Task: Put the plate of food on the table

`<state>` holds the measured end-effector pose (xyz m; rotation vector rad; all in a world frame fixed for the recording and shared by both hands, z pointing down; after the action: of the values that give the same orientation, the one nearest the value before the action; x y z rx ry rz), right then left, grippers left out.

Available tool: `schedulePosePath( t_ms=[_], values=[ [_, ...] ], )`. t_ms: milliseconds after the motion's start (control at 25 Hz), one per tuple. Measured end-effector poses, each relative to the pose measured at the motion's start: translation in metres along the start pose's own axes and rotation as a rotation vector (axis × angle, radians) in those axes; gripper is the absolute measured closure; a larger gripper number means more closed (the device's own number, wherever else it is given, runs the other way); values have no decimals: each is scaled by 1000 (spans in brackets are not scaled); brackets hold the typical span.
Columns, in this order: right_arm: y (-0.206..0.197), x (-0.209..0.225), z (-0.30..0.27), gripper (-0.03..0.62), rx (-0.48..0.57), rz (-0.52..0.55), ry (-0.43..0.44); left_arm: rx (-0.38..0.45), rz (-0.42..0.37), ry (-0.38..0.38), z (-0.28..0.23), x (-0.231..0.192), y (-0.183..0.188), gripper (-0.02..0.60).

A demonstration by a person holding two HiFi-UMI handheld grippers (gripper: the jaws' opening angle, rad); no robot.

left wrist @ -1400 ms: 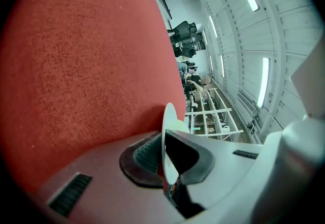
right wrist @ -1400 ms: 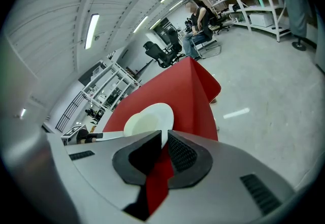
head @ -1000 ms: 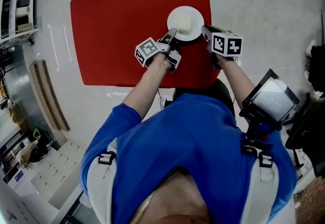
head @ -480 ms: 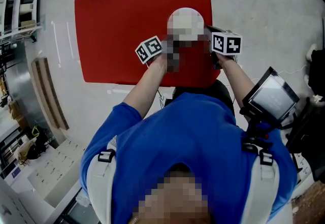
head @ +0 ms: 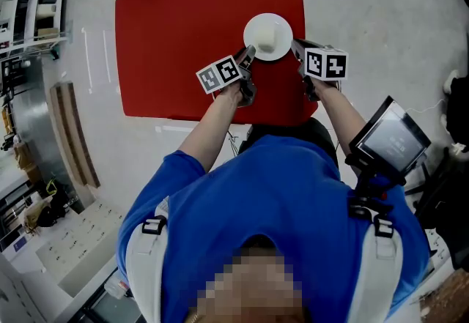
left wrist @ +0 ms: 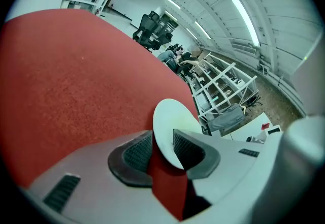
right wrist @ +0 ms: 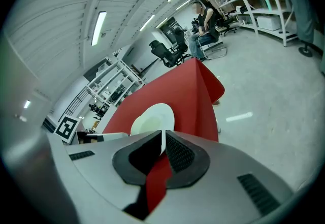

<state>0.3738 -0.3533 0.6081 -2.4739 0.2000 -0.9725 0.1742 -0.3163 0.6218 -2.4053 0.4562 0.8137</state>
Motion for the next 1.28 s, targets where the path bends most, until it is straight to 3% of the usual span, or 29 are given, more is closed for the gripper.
schedulePosePath(
  t_ms=[360, 480, 720, 920, 1000, 1160, 1280],
  values=[
    [1, -12, -1, 572, 7, 30, 46, 140, 46, -30, 25, 0, 11, 471],
    [4, -16, -1, 572, 17, 42, 56, 171, 20, -66, 30, 12, 16, 474],
    [20, -23, 0, 572, 58, 65, 69, 231, -59, -134, 39, 32, 35, 569],
    [36, -18, 7, 572, 104, 62, 71, 261, -81, -204, 33, 49, 46, 574],
    [24, -33, 26, 572, 132, 70, 63, 271, -90, -231, 54, 53, 35, 574],
    [-41, -94, 91, 591, 190, 85, 34, 282, -113, -287, 139, 58, -19, 574],
    [-39, -97, 97, 591, 214, 96, 31, 291, -126, -314, 140, 62, -15, 574]
  ],
)
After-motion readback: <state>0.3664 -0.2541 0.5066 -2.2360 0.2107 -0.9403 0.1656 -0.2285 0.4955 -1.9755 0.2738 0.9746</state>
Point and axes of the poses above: the fingertips, and each gripper's own axes: z backward along the fingers, x to its right, y out of its top, the point moved 5 cm from there along z, backward along the fingers, and after that the axes turned 2 degrees about -x, right-handed, at the moved point
